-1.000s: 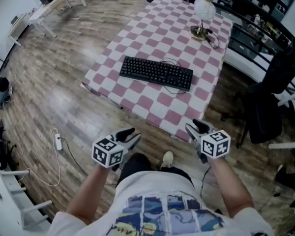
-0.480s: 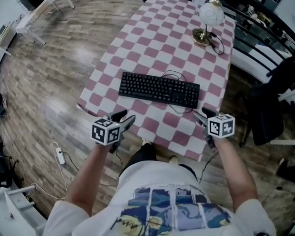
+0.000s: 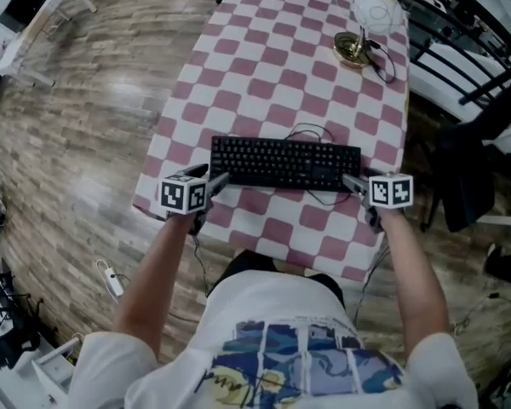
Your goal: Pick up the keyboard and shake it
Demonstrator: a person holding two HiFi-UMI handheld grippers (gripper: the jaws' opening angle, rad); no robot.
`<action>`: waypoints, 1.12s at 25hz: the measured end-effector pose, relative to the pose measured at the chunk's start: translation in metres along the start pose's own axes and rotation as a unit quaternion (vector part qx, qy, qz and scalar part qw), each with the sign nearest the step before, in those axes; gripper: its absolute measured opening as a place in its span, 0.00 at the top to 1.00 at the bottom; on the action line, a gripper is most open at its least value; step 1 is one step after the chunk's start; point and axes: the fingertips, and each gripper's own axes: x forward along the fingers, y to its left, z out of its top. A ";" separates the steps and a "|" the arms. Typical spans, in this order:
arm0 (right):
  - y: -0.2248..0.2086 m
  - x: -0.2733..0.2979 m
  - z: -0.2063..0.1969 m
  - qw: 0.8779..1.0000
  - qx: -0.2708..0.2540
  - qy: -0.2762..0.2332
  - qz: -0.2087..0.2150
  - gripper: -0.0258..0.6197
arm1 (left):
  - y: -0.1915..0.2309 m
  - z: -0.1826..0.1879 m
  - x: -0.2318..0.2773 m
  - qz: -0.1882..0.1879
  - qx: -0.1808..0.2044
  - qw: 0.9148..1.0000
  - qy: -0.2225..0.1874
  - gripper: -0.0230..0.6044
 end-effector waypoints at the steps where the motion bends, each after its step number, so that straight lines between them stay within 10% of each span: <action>1: -0.002 0.004 0.001 1.000 0.005 0.006 -0.004 0.42 | 0.007 0.001 0.006 -0.004 -0.006 1.000 0.004 0.52; 28: -0.006 0.046 0.004 0.996 0.040 0.055 -0.059 0.35 | 0.039 -0.001 0.059 -0.014 -0.047 0.996 0.075 0.48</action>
